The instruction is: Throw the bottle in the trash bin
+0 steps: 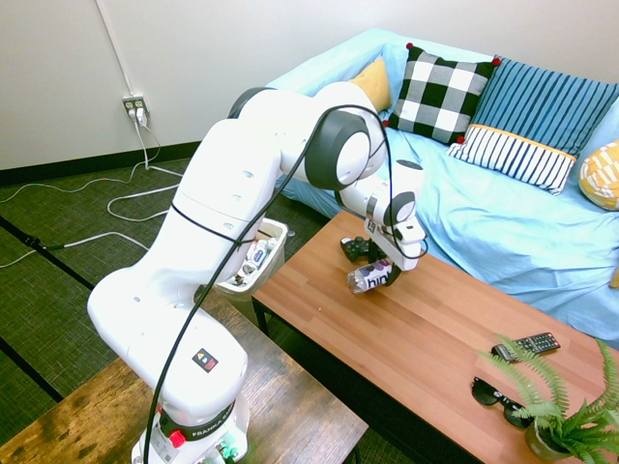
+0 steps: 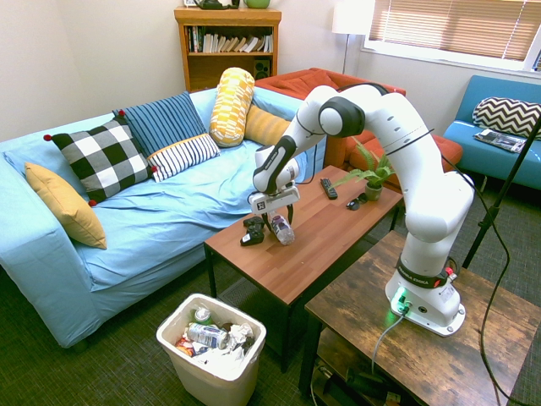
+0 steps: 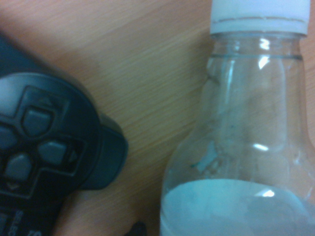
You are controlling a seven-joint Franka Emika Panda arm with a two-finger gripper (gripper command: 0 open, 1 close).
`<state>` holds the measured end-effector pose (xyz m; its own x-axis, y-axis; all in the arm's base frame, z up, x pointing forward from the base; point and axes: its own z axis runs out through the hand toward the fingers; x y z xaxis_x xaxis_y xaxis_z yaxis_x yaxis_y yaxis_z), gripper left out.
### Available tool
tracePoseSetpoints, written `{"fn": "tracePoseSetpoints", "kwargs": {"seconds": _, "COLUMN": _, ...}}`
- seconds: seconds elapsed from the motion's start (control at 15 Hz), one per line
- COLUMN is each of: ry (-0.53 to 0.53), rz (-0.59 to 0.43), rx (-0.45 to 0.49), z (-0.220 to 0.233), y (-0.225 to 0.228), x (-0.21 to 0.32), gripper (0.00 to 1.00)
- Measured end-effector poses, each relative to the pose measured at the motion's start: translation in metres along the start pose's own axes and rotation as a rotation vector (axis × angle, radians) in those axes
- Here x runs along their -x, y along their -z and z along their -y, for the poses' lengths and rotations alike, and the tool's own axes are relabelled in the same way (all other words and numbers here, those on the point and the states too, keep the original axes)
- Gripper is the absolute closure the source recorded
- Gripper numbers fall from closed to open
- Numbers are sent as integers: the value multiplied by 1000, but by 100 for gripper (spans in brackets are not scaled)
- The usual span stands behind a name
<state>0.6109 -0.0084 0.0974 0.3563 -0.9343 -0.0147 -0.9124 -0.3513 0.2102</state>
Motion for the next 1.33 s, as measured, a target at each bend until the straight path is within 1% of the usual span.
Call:
{"fn": "tracePoseSetpoints", "kwargs": {"seconds": 0.07, "ry": 0, "rz": 3, "rx": 1, "z": 1, "y": -3, "x": 0, "gripper": 100}}
{"fn": "tracePoseSetpoints", "kwargs": {"seconds": 1.07, "ry": 3, "rz": 12, "rx": 1, "z": 2, "y": -8, "x": -9, "gripper": 100}}
{"fn": "tracePoseSetpoints", "kwargs": {"seconds": 1.2, "ry": 12, "rz": 2, "rx": -21, "z": 2, "y": 2, "x": -12, "gripper": 100}}
{"fn": "tracePoseSetpoints", "kwargs": {"seconds": 1.33, "ry": 28, "rz": -9, "rx": -58, "z": -2, "y": 30, "x": -6, "gripper": 100}}
